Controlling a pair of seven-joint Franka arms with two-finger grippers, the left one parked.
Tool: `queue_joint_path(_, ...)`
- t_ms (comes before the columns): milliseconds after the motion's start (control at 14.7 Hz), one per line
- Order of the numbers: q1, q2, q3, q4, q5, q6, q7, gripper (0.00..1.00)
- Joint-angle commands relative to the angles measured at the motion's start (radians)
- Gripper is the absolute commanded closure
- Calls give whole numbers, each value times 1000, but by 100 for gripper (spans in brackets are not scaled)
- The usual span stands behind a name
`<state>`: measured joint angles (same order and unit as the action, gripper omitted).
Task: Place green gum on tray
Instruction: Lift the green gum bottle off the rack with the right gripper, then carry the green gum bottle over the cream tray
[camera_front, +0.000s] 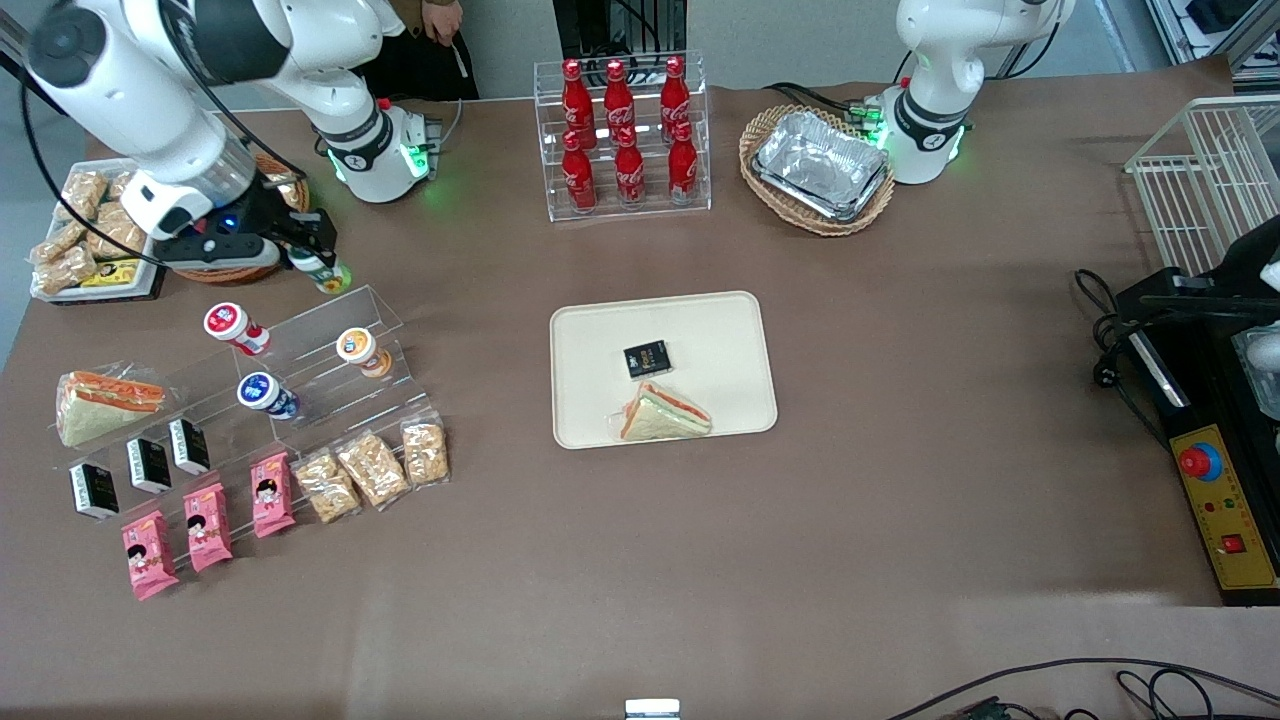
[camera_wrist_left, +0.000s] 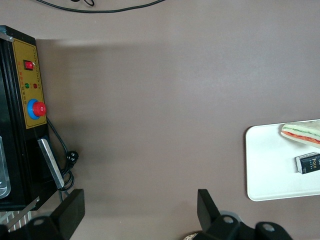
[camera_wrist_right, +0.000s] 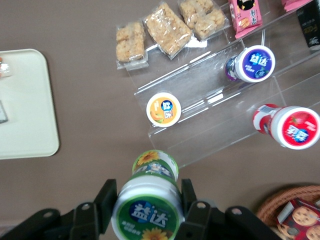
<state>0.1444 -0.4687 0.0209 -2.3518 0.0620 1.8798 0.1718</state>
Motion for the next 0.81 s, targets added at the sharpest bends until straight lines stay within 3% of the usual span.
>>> queue_joint_path(0,11,181,-4,325,-2,-218,17,59)
queue_joint_path(340,66,321,-4,540,4,-294,58,59)
queue_joint_path(747,276,422,-4,588,19,-220,460,59)
